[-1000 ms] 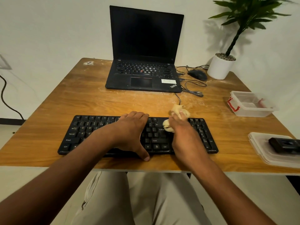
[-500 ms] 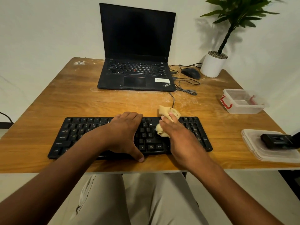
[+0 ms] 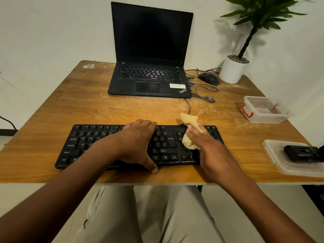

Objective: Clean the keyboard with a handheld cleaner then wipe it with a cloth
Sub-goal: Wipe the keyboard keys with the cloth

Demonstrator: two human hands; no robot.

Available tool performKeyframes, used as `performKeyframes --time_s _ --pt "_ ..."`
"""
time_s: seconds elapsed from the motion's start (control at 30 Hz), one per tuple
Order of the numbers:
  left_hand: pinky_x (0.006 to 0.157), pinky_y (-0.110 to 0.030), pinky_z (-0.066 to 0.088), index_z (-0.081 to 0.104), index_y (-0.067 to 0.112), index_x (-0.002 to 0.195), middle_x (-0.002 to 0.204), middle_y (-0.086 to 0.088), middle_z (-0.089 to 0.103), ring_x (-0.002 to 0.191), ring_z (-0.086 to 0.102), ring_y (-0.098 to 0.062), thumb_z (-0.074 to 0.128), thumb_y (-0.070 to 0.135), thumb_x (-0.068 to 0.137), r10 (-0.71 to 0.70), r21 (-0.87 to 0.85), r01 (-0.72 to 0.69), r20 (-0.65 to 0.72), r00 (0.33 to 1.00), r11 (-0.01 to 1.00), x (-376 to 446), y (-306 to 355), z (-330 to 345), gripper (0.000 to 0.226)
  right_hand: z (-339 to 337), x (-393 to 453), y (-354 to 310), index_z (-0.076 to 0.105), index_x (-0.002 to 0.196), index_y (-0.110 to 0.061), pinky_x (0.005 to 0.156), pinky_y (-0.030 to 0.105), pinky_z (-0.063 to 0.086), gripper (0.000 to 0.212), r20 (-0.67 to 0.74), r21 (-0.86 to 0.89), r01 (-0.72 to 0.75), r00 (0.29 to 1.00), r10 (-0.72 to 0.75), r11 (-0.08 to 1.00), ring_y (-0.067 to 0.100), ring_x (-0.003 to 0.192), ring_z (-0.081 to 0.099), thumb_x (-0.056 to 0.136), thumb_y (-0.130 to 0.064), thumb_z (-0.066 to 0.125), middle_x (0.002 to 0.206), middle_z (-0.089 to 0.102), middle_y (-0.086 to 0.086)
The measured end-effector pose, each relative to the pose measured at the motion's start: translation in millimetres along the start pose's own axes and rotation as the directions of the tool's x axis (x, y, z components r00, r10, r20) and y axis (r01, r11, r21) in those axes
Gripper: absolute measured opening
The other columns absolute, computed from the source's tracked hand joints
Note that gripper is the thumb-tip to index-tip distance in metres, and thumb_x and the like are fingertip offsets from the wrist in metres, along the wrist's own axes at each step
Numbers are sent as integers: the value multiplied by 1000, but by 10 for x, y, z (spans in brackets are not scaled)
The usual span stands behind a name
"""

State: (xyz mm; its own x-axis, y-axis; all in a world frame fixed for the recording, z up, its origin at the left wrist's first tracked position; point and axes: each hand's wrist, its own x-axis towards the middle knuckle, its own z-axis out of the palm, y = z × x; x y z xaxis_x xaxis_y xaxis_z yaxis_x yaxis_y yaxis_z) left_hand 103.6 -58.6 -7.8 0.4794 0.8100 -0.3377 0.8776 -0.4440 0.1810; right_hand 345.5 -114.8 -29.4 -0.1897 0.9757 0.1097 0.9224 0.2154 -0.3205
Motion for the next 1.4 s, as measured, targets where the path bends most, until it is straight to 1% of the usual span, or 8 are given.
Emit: performKeyframes --time_s 0.27,0.43,0.5,0.73,0.97,1.07,1.27,1.4 --pt "125 -43 7 -2 20 162 168 1 11 154 7 -22 82 75 57 -7 3 7 -4 1000 1000 27 -29 19 145 118 55 -321 36 157 -20 122 27 8 82 3 41 78 997 -78 996 3 153 -5 86 20 40 166 19 -11" --pt "125 -43 4 -4 18 162 169 1 6 156 2 -23 82 74 59 -3 8 3 11 1000 1000 18 -22 9 145 117 63 -93 46 152 -16 125 44 23 77 -124 51 -115 985 120 992 14 156 5 85 23 40 165 27 -6" --pt "125 -43 5 -4 19 162 169 0 7 155 3 -24 83 73 59 -12 7 12 10 1000 1000 20 -4 0 145 174 161 -256 44 152 -14 126 41 18 77 -126 46 -120 984 125 992 16 157 2 84 22 40 166 25 -3" --pt "125 -43 6 -2 18 162 169 1 9 155 4 -24 83 72 59 -6 2 6 7 1000 1000 13 -1 -5 144 138 -97 -148 50 149 -16 120 26 9 73 -105 82 -36 993 44 996 8 151 7 87 23 40 161 32 -7" --pt "125 -43 8 0 18 162 168 1 12 154 8 -22 84 72 58 -16 2 16 10 1000 1000 7 16 -27 144 198 128 -350 42 154 -19 124 34 11 75 -58 69 0 998 4 998 12 155 2 89 19 42 165 22 -11" --pt "125 -43 8 0 18 162 168 1 11 154 7 -23 84 71 59 -5 2 5 12 1000 1000 2 11 -30 143 85 -66 -128 49 149 -20 127 36 17 74 -62 146 7 998 2 989 4 151 18 89 21 41 159 33 -13" --pt "127 -45 10 2 17 162 168 0 13 154 8 -24 83 73 57 4 5 -4 1 1000 1000 29 -13 -2 144 -30 -466 -89 53 145 -20 118 8 15 66 -145 210 -76 984 108 975 -1 145 32 91 17 50 153 40 -15" --pt "127 -46 10 2 17 162 168 0 12 154 9 -24 84 73 57 0 12 0 0 1000 1000 31 -19 2 144 141 -332 -282 49 148 -15 124 26 18 59 -148 140 -131 977 152 981 13 150 30 95 10 49 158 40 -5"
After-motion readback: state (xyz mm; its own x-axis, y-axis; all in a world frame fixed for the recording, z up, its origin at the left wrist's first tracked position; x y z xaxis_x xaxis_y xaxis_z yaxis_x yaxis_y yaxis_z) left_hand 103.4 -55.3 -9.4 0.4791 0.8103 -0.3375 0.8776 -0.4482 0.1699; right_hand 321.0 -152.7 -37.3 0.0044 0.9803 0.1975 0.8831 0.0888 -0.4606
